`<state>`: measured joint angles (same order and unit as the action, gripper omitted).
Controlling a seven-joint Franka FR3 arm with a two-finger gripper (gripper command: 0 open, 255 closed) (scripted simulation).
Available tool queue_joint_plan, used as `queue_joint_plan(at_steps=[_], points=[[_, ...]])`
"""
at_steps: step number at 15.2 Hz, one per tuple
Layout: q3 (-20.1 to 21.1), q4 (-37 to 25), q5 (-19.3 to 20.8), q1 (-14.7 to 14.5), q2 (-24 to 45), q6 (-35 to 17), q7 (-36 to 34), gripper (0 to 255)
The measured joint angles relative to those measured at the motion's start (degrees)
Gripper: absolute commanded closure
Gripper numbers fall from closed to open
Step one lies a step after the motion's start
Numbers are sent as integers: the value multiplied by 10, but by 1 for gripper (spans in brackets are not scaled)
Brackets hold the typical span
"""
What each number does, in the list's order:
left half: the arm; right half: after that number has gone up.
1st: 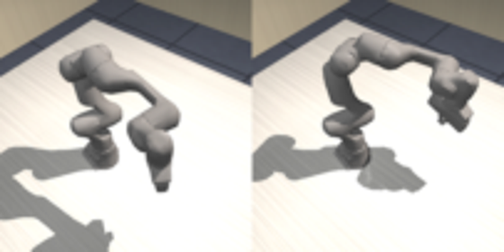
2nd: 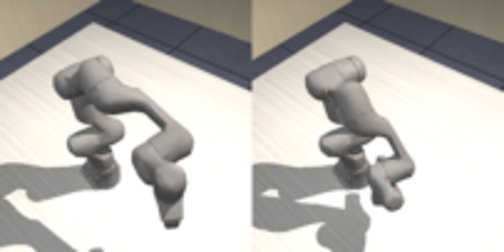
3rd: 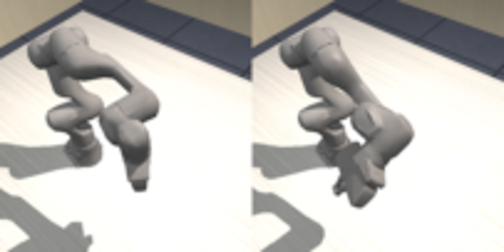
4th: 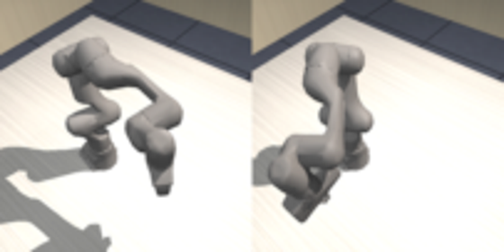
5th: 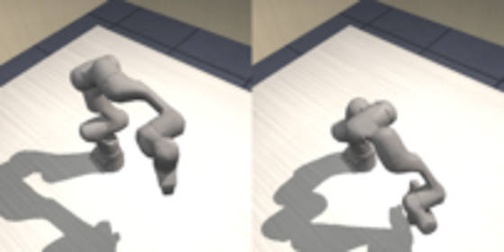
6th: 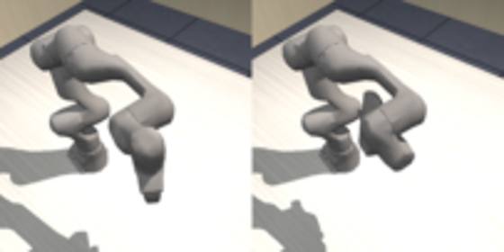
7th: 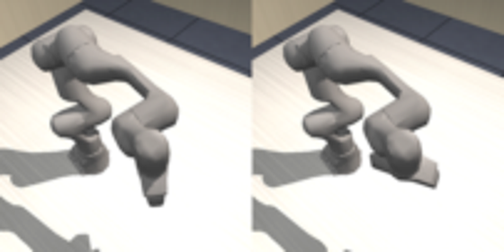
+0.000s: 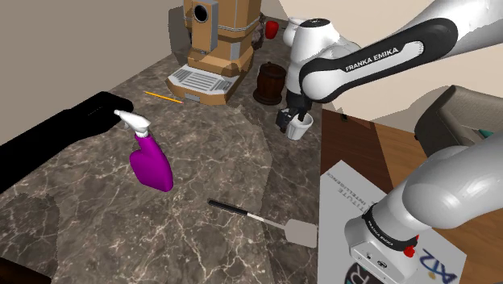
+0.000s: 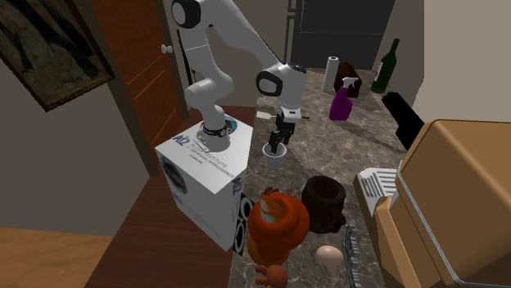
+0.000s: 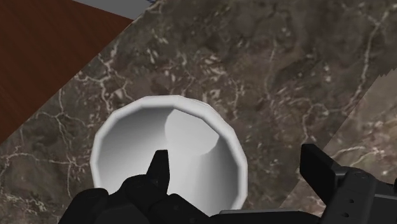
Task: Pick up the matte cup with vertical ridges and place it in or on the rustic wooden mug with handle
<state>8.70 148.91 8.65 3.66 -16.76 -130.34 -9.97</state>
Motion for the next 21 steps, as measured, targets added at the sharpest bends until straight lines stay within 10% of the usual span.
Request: queue_joint_plan(at_steps=[1,21], points=[[0,0,0,0,0,0,0,255],[-4,-36,-14,-5,-43,77,18,255]])
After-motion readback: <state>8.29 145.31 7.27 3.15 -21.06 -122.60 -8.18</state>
